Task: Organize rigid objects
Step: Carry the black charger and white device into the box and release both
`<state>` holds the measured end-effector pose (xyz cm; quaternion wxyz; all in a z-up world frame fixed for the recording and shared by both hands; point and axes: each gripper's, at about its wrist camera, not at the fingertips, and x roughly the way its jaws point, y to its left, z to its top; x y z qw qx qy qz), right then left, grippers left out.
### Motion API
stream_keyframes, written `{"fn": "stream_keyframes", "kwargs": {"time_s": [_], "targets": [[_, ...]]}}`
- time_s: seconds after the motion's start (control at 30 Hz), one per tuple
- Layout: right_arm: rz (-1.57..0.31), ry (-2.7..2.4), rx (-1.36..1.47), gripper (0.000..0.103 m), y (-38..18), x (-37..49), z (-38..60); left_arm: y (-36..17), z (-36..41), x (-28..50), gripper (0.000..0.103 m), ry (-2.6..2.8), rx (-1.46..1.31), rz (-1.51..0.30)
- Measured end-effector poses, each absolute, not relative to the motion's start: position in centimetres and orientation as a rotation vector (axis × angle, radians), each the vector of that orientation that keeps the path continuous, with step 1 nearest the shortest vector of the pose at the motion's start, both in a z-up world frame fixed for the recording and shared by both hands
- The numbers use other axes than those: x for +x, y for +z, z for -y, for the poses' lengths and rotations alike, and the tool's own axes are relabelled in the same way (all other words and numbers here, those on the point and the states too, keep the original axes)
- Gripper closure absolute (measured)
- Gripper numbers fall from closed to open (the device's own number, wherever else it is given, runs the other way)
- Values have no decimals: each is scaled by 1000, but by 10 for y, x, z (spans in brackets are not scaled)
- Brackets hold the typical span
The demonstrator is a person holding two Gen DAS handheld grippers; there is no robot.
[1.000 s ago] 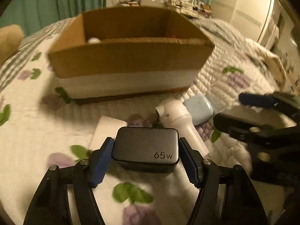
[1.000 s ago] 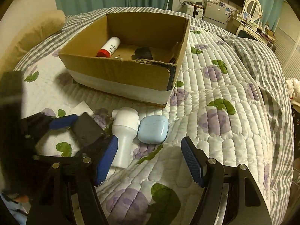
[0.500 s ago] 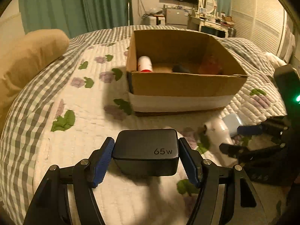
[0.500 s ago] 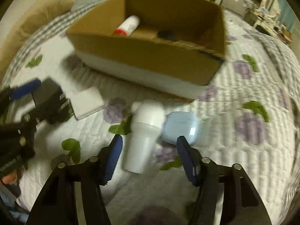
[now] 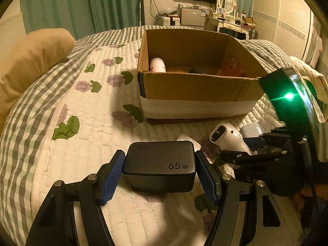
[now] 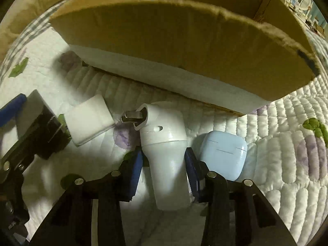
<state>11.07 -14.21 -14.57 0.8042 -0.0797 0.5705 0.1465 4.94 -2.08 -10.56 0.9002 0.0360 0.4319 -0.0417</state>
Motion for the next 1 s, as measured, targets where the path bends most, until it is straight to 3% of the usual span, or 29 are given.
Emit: {"fn": "stream_keyframes", "kwargs": {"time_s": [0.27, 0.67, 0.87, 1.0], "targets": [[-1044, 349, -177, 63, -85, 77, 147, -81, 26, 38, 33, -101, 88, -850], [-740, 316, -151, 63, 71, 106, 172, 24, 46, 86, 33, -166, 114, -637], [-752, 266, -134, 63, 82, 170, 172, 19, 52, 160, 33, -185, 101, -678], [-838, 248, -151, 63, 46, 215, 169, -13, 62, 194, 33, -171, 153, -733]]}}
